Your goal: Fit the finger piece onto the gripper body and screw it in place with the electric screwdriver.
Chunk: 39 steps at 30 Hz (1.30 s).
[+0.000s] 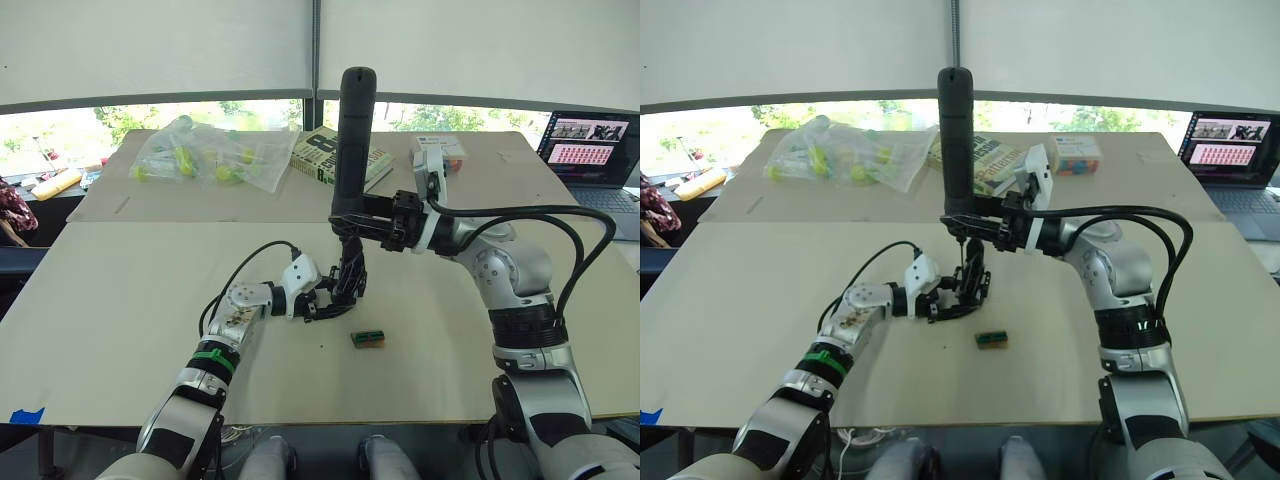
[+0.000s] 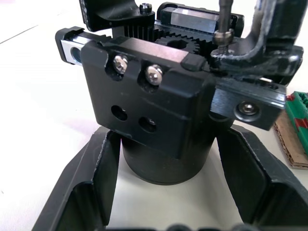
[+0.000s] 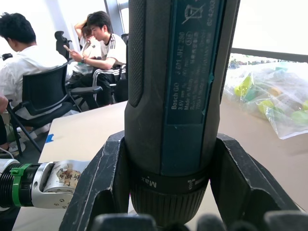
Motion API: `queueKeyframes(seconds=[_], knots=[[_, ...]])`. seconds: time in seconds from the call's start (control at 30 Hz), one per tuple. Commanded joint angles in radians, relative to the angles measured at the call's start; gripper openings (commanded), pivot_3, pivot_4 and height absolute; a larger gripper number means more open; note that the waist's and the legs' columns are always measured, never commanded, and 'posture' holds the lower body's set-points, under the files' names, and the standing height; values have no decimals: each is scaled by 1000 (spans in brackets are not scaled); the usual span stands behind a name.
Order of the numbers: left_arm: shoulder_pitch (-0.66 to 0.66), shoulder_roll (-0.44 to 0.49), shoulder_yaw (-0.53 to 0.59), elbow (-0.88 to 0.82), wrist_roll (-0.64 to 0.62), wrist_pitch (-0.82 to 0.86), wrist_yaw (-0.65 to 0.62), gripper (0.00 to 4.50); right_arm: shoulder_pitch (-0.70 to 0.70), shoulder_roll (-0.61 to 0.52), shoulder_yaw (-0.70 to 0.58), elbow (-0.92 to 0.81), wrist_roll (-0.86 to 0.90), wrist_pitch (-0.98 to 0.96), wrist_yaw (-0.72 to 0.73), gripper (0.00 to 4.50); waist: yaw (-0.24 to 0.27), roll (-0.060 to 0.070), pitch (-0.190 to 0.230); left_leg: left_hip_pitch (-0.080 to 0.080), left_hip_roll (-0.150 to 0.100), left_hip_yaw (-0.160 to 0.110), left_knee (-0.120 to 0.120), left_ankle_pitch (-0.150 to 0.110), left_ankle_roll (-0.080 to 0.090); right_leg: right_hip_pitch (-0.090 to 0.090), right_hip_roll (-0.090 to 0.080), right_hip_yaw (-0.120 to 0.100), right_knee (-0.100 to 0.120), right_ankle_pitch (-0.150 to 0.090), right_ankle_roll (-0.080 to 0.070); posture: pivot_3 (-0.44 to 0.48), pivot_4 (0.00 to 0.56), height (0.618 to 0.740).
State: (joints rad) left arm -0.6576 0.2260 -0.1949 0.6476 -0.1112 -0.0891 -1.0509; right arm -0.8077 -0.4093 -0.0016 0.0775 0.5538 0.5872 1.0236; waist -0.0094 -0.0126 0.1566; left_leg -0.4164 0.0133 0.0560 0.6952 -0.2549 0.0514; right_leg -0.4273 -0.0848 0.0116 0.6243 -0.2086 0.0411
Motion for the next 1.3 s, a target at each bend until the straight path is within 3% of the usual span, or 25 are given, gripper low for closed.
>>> queueKeyframes(seconds=[0.03, 1.3], knots=[[2, -12, -14, -15, 13, -20, -4, 2283, -6, -7, -19, -50, 6, -44, 3, 1924, 0, 0, 0, 0, 0, 0, 0, 0, 0, 0, 0, 0, 0, 0, 0, 0, 150, 740], [53, -21, -10, -63, 23, 3, 58, 2283, 127, 2, 39, -156, -44, -47, -119, 1924, 7, 0, 0, 2, 0, 0, 0, 0, 0, 2, 0, 0, -1, 0, 0, 0, 150, 740]])
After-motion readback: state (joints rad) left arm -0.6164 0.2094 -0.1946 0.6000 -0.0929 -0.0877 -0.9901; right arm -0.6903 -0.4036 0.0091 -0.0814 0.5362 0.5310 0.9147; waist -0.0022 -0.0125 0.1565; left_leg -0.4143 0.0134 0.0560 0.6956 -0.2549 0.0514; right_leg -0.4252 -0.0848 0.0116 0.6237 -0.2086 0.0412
